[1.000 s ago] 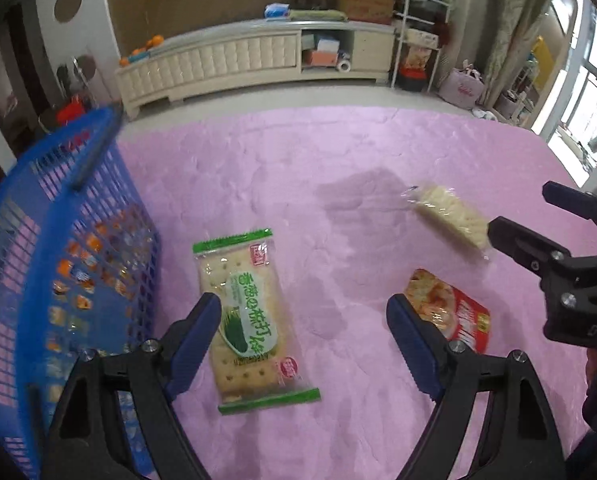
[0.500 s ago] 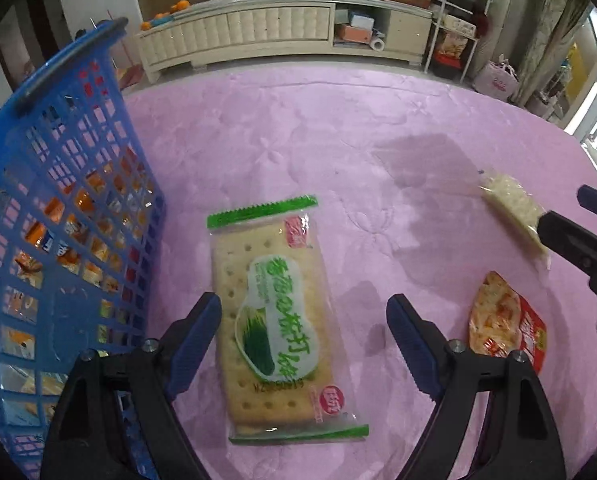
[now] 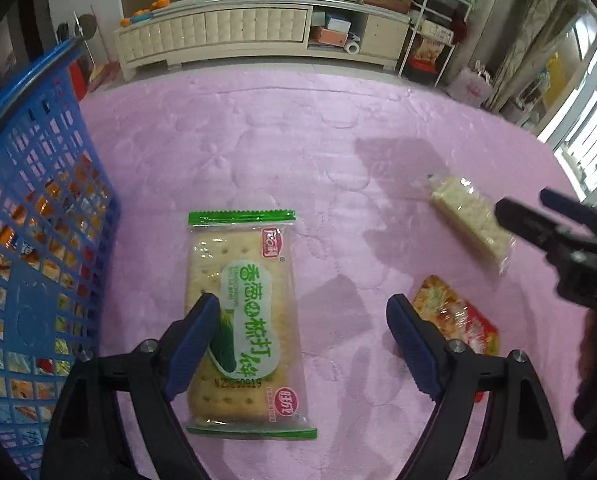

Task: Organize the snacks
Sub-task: 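Move both open tools away from the basket toward the cracker packs, then grasp the green-labelled cracker pack with the left tool while the right tool grasps the clear cracker pack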

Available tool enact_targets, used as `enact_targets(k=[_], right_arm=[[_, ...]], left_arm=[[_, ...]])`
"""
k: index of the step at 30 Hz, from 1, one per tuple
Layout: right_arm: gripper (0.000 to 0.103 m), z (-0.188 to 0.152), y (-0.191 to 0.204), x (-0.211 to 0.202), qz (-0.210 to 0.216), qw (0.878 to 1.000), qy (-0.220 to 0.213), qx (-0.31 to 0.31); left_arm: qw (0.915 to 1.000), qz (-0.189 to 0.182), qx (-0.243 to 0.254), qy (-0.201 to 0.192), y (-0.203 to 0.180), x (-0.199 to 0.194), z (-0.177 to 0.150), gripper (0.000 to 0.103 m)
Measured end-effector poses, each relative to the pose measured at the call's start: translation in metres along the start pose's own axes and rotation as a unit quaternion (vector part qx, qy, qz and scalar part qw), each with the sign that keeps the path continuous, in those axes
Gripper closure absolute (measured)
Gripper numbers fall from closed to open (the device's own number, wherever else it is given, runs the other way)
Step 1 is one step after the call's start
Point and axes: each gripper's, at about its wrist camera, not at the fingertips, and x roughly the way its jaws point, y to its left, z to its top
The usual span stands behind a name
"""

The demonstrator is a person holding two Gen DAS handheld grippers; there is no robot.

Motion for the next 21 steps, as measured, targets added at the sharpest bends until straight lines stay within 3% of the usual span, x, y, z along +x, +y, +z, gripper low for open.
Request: enact_targets(k=[9, 12, 15, 16, 19, 21], right_arm=[[0.002, 0.004, -0.011, 0.017, -0.001, 1.000, 0.013, 0.012], [0.002, 0.004, -0.010, 0.022, 0.010, 1.000, 0.018, 0.004], [0.002, 0.003, 0.000, 0.028, 0.015, 0.999, 0.028, -0.022], [0.002, 0.003, 0.003, 0.030, 0.013, 0.999, 0.031, -0.029], [0.002, 0.000, 0.008, 0.037, 0.016, 0.998, 0.047, -0.032], [0.002, -0.001, 0.009, 0.040, 0.020, 0.998, 0.056, -0.030]], left_arm=[[0.9977, 0.064, 0.000, 0.021, 0.021, 0.001, -0.002, 0.020], [0.9971, 0.051, -0.023, 0.052, 0.030, 0.012, -0.004, 0.020], [0.9970, 0.065, -0.016, 0.039, 0.031, 0.015, -0.004, 0.021], [0.9968, 0.070, -0.015, 0.037, 0.029, 0.014, -0.005, 0.025], [0.9978, 0.061, -0.007, 0.023, 0.025, 0.014, 0.001, 0.051], [0.9985, 0.049, -0.004, 0.023, 0.023, 0.015, 0.004, 0.052]])
